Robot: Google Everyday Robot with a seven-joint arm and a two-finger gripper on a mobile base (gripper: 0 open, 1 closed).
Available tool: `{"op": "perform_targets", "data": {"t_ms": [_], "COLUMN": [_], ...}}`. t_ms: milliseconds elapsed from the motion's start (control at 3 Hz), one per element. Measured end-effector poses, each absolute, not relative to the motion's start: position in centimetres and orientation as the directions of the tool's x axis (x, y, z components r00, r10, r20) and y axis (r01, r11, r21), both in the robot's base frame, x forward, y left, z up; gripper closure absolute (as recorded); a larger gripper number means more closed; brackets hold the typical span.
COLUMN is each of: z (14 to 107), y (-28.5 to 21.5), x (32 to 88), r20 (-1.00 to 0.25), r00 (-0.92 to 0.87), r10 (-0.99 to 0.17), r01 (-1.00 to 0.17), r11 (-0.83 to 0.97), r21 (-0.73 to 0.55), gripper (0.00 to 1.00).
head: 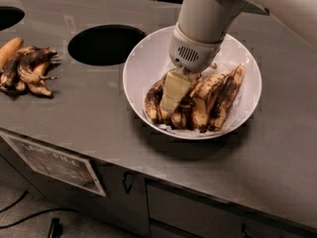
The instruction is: Pick banana from white bowl
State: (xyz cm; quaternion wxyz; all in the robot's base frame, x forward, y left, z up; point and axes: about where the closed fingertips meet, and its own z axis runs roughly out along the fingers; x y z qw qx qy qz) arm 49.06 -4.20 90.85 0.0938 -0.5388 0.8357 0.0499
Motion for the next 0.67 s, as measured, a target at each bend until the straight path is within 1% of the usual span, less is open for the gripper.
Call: {"op": "perform_targets", "data": {"t_ms": [333, 667], "z": [90.85, 90.86], "y": [-4.2, -4.19], "x": [49.06, 49.06], "r20": [-0.211, -0.211], "r00": [-0.402, -0.402], "r10": [-0.891, -0.891], "r01": [-0.91, -0.91], "r11": [0.414, 0.414], "r21": [-0.018, -0.018], "gripper": [0.57, 0.81]}}
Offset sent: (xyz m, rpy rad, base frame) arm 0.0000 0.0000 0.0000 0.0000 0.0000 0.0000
